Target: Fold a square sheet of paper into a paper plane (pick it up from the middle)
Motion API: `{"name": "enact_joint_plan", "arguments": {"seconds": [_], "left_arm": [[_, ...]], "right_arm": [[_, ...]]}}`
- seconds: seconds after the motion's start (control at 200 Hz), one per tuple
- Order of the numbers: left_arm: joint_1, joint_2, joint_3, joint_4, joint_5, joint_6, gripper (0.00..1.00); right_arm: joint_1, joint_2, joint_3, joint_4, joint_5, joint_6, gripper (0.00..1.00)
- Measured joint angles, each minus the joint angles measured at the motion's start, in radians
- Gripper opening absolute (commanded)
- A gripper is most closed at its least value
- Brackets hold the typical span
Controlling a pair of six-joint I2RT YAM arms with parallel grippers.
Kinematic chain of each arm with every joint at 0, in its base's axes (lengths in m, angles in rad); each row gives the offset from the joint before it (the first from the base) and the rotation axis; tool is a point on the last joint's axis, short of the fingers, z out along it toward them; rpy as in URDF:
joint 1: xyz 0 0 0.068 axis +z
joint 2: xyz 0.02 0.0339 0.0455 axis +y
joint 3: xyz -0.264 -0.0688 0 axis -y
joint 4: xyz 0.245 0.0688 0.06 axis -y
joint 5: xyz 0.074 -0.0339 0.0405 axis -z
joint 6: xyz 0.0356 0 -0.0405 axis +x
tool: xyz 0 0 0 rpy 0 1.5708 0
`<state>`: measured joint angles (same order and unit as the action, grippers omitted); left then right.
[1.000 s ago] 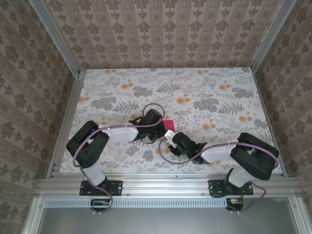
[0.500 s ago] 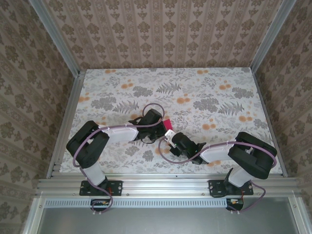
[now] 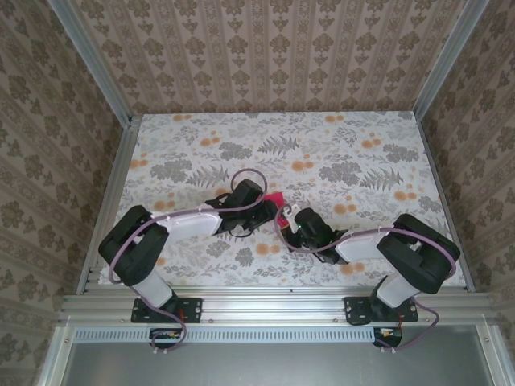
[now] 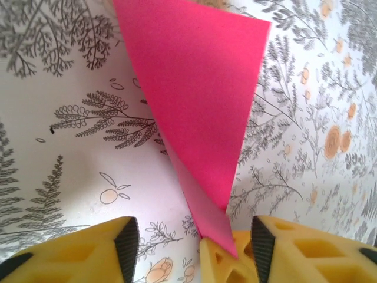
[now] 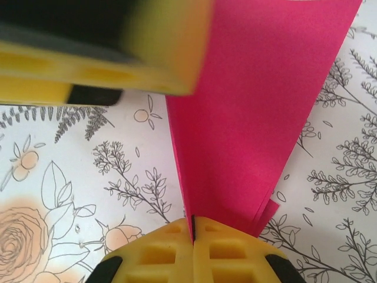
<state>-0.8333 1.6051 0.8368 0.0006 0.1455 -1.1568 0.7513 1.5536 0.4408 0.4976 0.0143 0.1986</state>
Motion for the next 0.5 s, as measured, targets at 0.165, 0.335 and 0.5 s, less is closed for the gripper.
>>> {"name": "enact_joint_plan", "arguments": {"seconds": [0.165,0.335,0.5], "left_arm": [[0.007,-0.069,-0.014,0.0,-0.027,0.016,0.65],[0.01,-0.082,-0.015,0.002,-0.037,0.035,0.63],[0.01,-0.075,-0.014,0.008,-0.032,0.049,0.57]], "right_arm": [[-0.101,0.04,-0.034,0.109,-0.179,0.153,0.03],[-0.165,0.071,-0.037,0.156,-0.287,0.278,0.05],[-0.203,0.088,-0.037,0.175,-0.346,0.358,0.07]]}}
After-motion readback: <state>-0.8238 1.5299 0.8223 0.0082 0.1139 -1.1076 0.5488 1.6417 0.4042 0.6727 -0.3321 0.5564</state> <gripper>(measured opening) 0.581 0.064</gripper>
